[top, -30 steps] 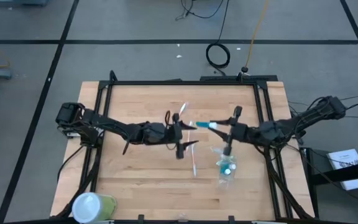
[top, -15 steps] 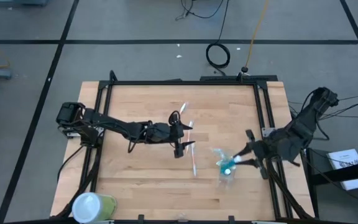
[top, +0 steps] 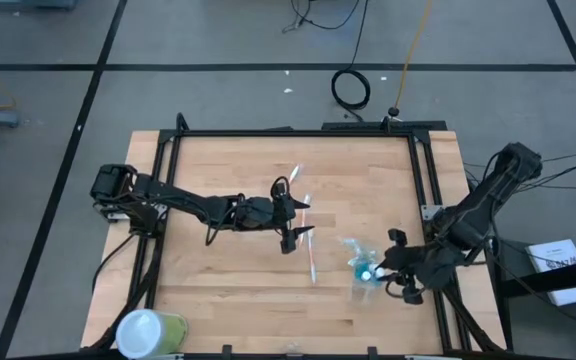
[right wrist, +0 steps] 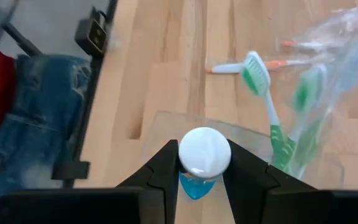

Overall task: Pick & Place toothbrushing station
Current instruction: Put the blue mouthwash into the middle section of the transparent organizer, then put the orange toothbrush into the bottom section of the transparent organizer

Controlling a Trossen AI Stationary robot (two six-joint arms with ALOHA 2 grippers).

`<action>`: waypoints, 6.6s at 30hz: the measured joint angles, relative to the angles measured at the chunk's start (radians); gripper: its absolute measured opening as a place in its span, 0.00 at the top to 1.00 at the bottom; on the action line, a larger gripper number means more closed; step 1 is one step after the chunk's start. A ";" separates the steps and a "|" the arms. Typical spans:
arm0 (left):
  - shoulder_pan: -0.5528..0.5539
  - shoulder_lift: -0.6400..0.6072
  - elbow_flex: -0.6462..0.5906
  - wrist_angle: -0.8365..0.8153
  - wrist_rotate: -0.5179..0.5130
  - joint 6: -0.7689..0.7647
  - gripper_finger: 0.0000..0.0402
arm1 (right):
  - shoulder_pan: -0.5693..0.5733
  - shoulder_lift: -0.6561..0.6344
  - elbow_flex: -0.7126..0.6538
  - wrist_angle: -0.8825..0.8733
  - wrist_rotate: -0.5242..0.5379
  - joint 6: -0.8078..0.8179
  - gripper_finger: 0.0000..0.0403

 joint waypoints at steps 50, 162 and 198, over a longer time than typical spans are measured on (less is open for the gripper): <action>0.000 0.000 0.000 0.002 0.000 -0.015 0.32 | -0.048 0.110 -0.225 0.354 -0.095 -0.048 0.55; 0.144 -0.207 -0.276 -0.867 0.108 -0.574 0.32 | -0.047 -0.254 -0.363 0.767 0.478 -0.809 0.60; 0.089 -0.130 -0.169 -0.819 0.157 -0.568 0.91 | -0.047 -0.254 -0.363 0.787 0.479 -0.809 0.60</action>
